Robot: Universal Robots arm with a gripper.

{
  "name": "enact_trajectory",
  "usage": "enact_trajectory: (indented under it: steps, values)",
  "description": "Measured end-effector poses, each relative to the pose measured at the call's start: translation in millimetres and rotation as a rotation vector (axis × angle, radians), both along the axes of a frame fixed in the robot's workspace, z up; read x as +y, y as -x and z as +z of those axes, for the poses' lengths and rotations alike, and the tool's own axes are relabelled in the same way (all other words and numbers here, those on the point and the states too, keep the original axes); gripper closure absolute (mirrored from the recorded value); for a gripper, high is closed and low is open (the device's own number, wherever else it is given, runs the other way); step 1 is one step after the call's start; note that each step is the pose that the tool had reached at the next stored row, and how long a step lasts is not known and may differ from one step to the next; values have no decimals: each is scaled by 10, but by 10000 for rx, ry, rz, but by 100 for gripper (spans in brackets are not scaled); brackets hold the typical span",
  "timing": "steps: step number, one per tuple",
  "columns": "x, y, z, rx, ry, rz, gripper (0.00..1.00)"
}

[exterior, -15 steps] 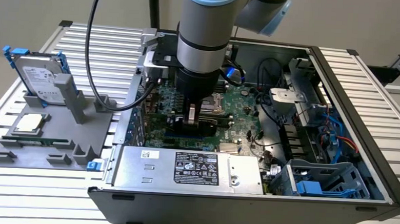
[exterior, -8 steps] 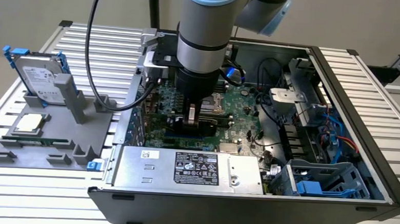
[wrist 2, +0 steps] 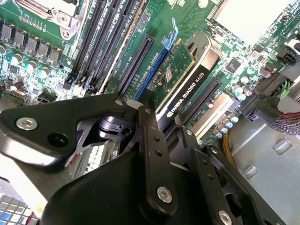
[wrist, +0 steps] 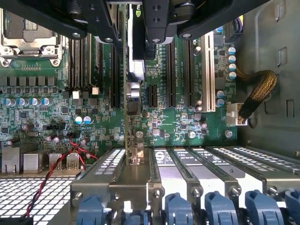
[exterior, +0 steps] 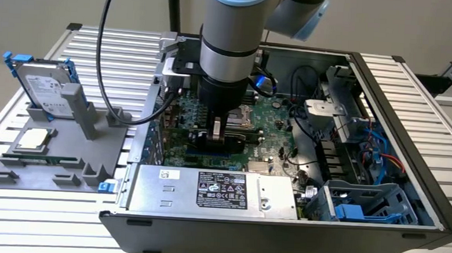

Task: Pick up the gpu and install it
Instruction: 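Insert the gpu into the slot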

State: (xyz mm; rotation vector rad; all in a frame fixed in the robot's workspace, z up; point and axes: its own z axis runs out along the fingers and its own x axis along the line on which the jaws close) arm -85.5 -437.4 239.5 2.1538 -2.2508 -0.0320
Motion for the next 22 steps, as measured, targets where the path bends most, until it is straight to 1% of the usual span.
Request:
enact_trajectory:
  steps: [16,22]
  values:
    - [2,6,-1,6,2,-2,100]
    - [-54,4,-2,6,-33,-3,100]
